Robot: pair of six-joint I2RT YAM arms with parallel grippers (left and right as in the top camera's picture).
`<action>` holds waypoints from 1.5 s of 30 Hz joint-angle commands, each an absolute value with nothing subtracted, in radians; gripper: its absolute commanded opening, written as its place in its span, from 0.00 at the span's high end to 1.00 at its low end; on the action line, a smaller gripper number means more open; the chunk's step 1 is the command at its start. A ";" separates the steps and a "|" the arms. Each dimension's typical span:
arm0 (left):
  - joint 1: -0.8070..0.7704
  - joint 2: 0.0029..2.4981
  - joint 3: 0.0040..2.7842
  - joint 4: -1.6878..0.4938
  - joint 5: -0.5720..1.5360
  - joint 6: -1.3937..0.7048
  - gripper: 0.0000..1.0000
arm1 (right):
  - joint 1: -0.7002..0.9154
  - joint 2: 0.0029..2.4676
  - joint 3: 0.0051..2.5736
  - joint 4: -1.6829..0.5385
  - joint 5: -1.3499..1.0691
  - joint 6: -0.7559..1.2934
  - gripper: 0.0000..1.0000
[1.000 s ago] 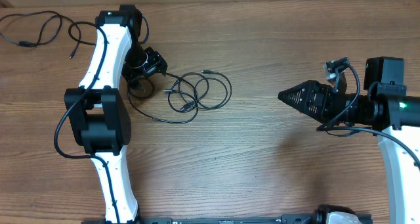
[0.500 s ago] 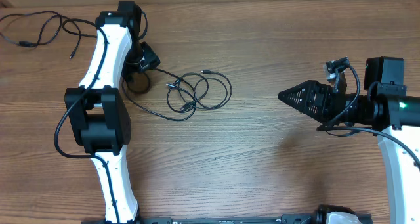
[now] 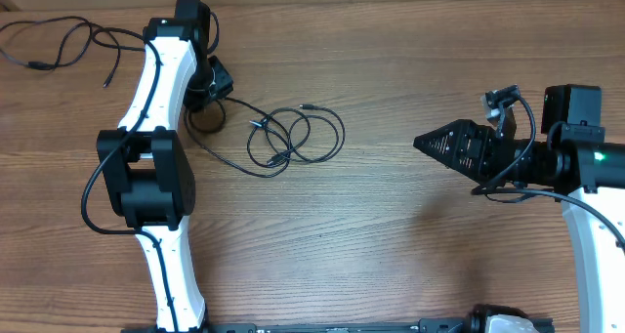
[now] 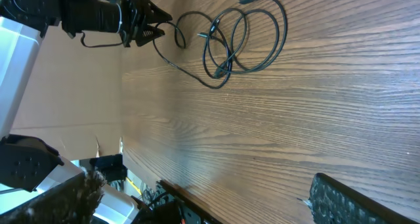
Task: Untangle cables
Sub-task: 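Lower the left gripper and grasp another cable strand near the coil, then pull the grasped cable up and left, drawing it out of the coil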
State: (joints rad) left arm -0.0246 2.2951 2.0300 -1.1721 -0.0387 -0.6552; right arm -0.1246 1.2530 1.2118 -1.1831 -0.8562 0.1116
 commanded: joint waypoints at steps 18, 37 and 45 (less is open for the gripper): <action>-0.019 2.276 1.967 -1.109 -0.036 -0.713 0.96 | -0.128 1.253 1.237 -1.180 -0.852 0.112 0.00; -0.021 1.714 2.178 -0.993 0.603 -0.566 0.96 | -0.128 1.253 1.237 -1.180 -0.852 0.112 0.00; -0.021 1.527 2.178 -0.733 0.603 -0.581 0.96 | -0.128 1.253 1.237 -1.180 -0.852 0.112 0.00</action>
